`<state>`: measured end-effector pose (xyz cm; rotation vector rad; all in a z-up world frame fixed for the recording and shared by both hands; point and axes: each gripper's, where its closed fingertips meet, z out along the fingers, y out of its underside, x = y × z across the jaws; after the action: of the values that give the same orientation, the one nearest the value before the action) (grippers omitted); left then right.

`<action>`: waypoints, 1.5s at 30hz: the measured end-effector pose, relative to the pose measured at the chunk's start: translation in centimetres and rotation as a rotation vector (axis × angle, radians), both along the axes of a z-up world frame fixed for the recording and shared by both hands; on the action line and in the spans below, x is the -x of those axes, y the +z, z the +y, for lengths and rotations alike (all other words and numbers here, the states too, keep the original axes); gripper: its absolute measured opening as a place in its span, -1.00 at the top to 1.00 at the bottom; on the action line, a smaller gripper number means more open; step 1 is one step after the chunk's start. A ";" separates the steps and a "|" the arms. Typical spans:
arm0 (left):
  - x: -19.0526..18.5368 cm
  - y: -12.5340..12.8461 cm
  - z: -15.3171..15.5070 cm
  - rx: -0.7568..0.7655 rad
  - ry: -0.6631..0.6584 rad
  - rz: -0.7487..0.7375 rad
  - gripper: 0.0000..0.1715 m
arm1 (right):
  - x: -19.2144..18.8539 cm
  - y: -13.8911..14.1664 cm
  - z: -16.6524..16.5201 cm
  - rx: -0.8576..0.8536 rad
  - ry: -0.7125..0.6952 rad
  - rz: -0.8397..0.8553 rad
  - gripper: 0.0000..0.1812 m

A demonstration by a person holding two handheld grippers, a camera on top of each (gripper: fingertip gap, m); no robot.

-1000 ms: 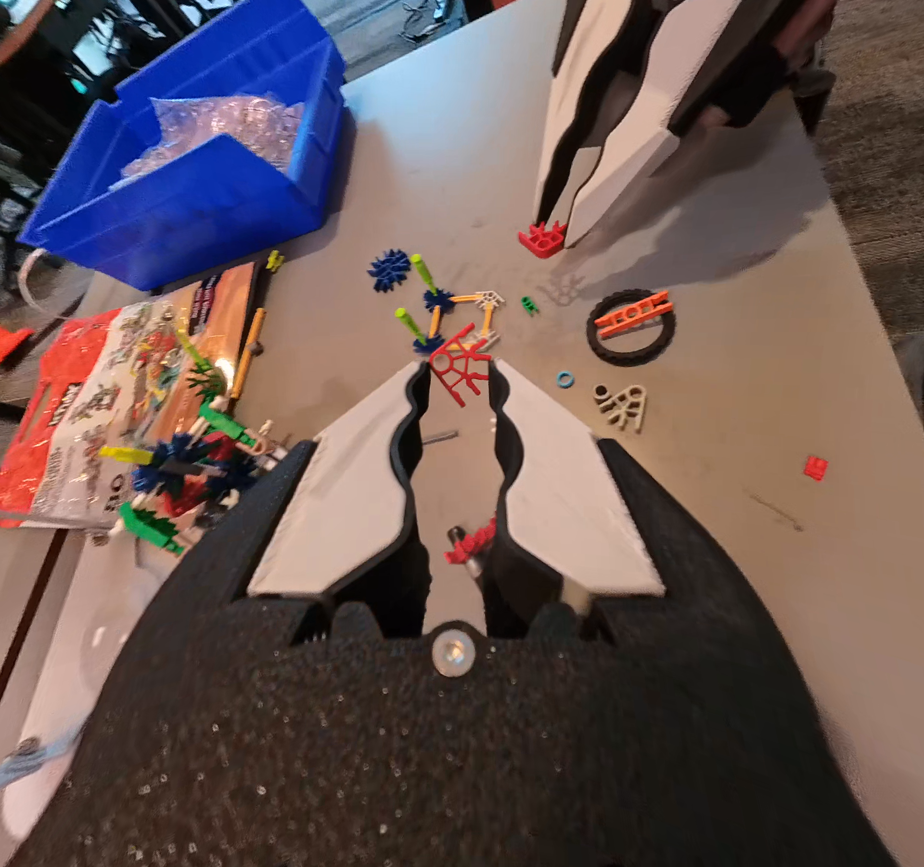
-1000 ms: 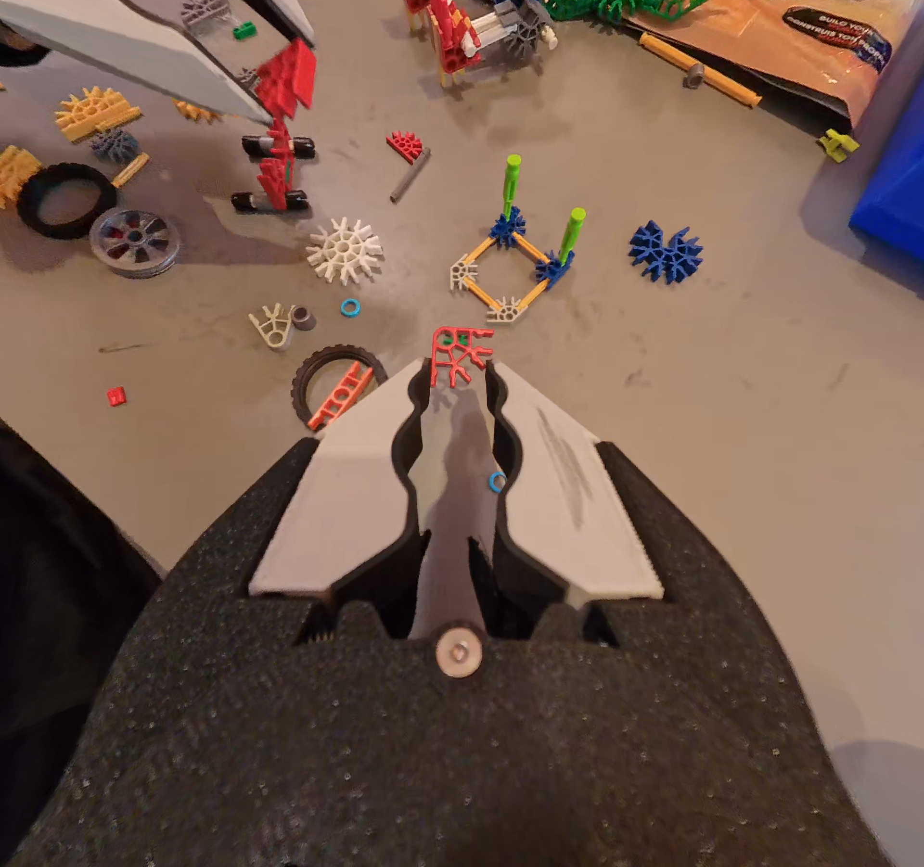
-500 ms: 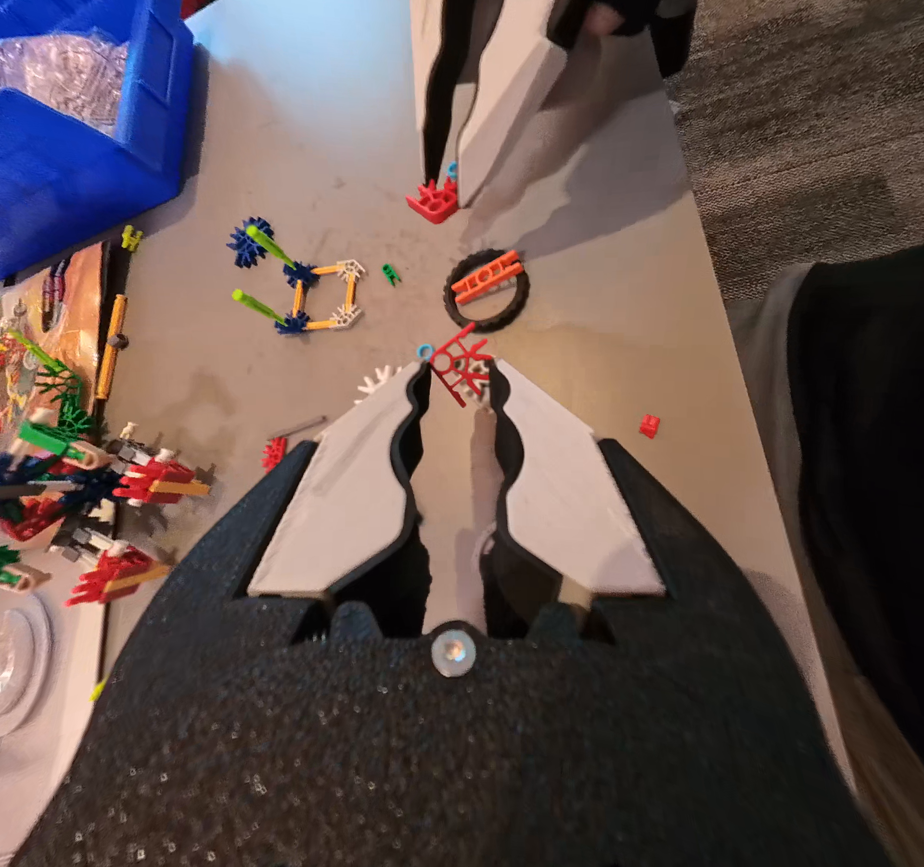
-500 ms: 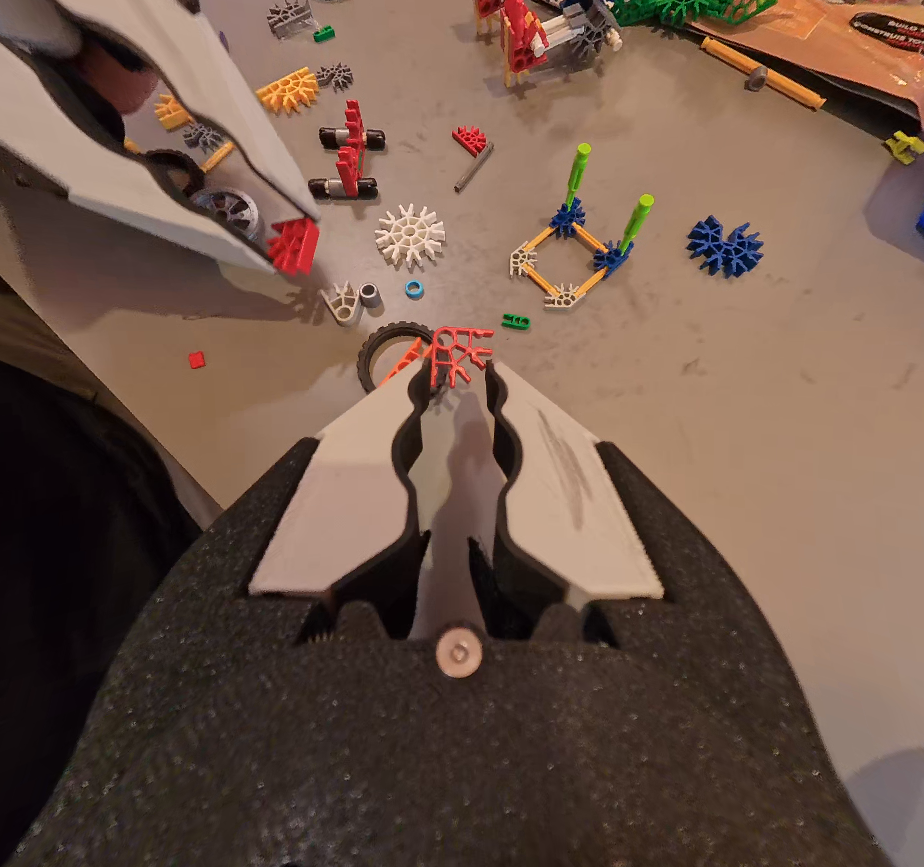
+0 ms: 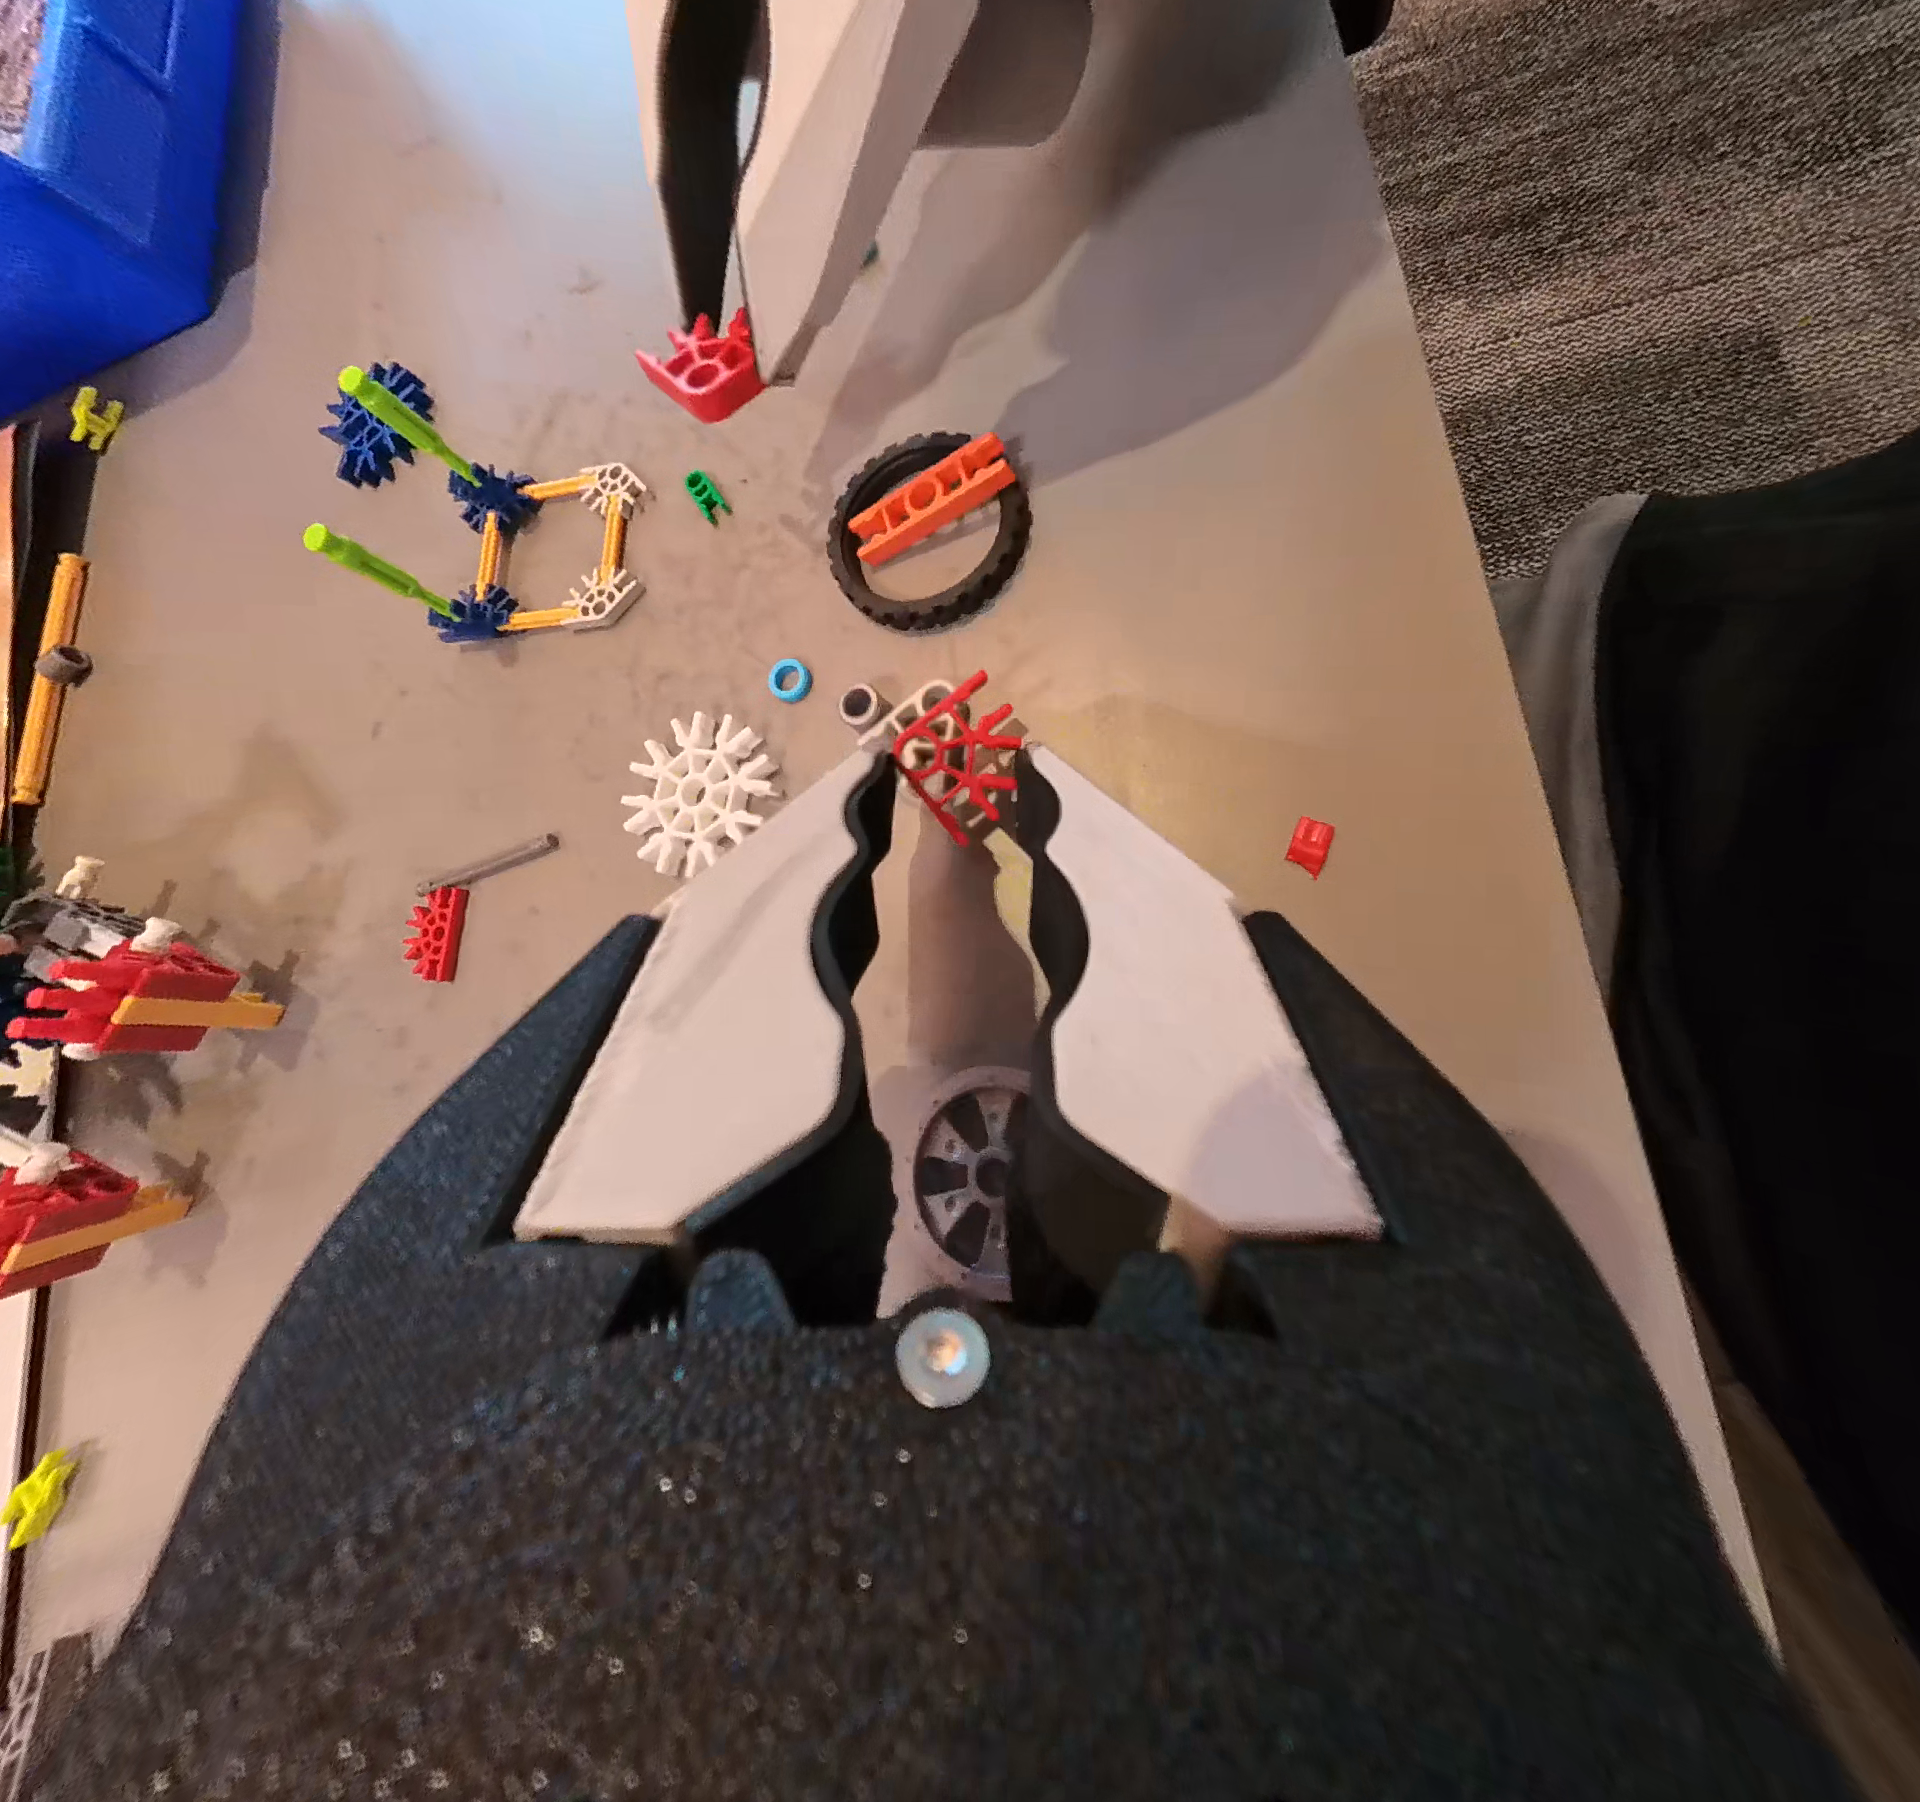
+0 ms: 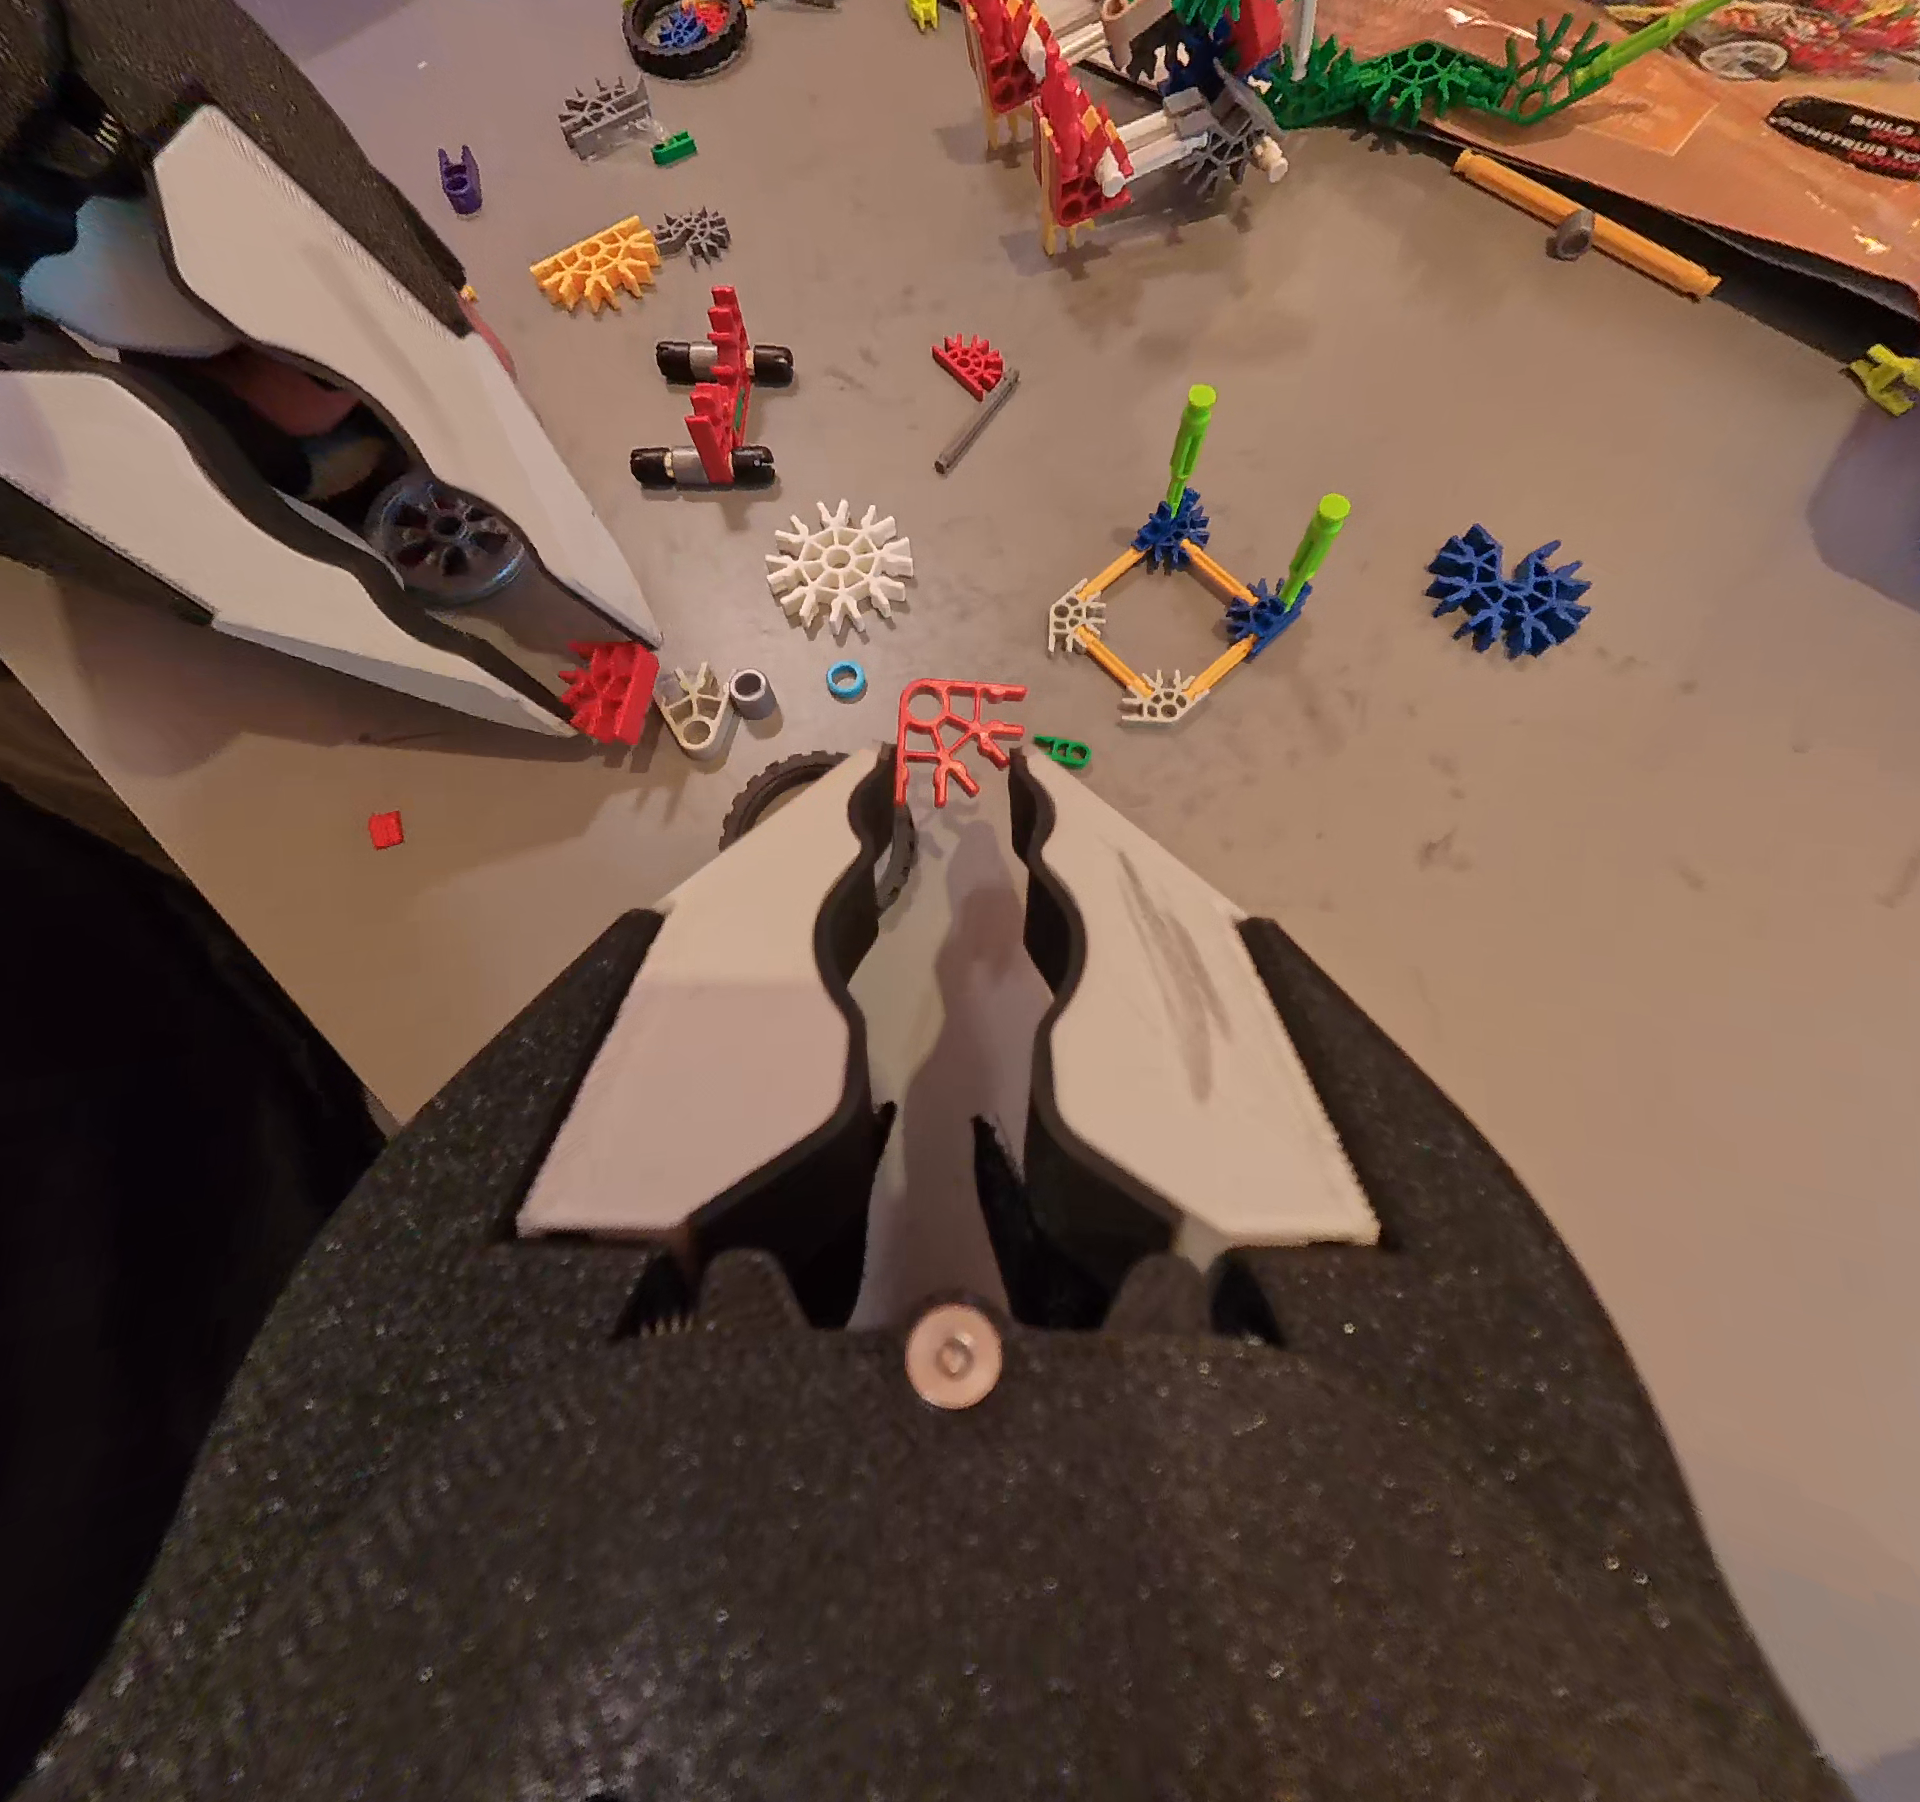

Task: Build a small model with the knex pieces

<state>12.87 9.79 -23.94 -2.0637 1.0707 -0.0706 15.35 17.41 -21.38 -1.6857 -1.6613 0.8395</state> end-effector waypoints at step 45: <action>1.1 -1.1 -0.6 0.069 0.050 0.000 0.76 | 1.4 1.5 -2.3 -0.006 0.074 0.007 0.77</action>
<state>11.80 9.21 -25.01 -2.1516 1.0298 -0.0834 13.96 15.11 -19.93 -1.6246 -1.7286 0.8732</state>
